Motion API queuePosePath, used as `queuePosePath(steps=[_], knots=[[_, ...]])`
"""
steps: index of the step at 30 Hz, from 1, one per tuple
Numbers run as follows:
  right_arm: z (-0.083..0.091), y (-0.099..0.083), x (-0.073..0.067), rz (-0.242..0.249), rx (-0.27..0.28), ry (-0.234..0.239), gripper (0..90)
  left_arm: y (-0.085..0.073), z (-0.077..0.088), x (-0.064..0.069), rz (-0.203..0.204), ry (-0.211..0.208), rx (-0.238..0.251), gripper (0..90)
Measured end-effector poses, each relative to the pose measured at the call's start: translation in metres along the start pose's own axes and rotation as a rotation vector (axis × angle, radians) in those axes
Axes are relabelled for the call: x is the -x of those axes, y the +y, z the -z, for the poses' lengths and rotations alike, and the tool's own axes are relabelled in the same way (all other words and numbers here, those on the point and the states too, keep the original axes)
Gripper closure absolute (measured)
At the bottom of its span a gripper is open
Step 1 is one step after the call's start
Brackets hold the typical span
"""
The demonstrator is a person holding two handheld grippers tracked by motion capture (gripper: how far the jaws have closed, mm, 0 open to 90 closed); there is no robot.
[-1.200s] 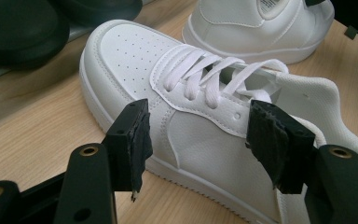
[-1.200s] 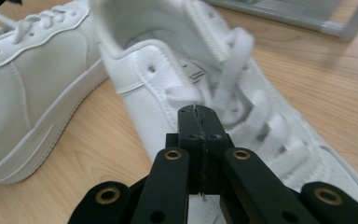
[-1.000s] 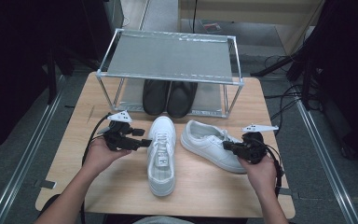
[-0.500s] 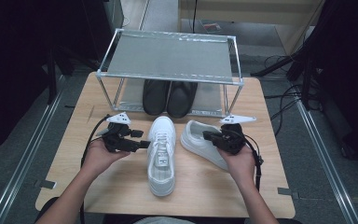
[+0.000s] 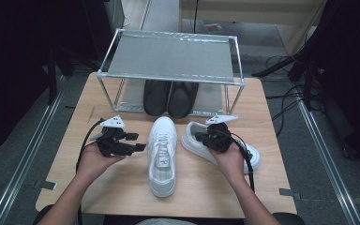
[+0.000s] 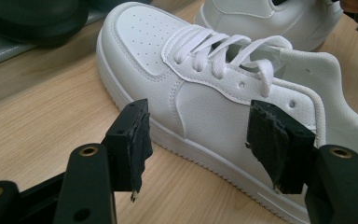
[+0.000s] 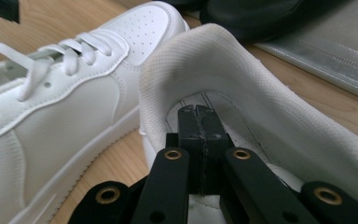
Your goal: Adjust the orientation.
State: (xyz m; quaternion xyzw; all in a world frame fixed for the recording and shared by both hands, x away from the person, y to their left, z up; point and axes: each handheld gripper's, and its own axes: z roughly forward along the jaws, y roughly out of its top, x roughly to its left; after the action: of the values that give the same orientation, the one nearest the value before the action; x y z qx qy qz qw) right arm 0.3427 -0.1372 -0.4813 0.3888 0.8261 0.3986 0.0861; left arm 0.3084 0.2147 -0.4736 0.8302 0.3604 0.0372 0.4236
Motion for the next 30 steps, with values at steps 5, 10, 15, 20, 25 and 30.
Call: queuePosePath(steps=[5,10,15,20,25,30], knots=[[0.001,-0.001,-0.002,0.009,0.001,0.001,90.0,0.0,0.001,-0.001,0.002,-0.003,0.005,39.5],[0.002,-0.002,-0.001,0.004,0.0,0.02,90.0,0.002,0.001,-0.004,0.01,-0.003,0.015,39.2],[0.006,-0.005,-0.002,-0.035,0.007,0.063,90.0,0.005,-0.001,-0.003,0.013,-0.007,0.018,39.1],[0.009,-0.008,-0.005,-0.034,0.014,0.078,90.0,0.009,-0.003,-0.003,-0.004,-0.007,0.011,39.1],[0.012,-0.011,-0.008,-0.037,0.008,0.088,90.0,0.012,-0.005,-0.007,0.004,-0.007,0.008,39.1],[0.013,-0.014,-0.01,-0.036,0.0,0.098,90.0,0.015,-0.004,-0.009,0.001,-0.016,0.021,39.1]])
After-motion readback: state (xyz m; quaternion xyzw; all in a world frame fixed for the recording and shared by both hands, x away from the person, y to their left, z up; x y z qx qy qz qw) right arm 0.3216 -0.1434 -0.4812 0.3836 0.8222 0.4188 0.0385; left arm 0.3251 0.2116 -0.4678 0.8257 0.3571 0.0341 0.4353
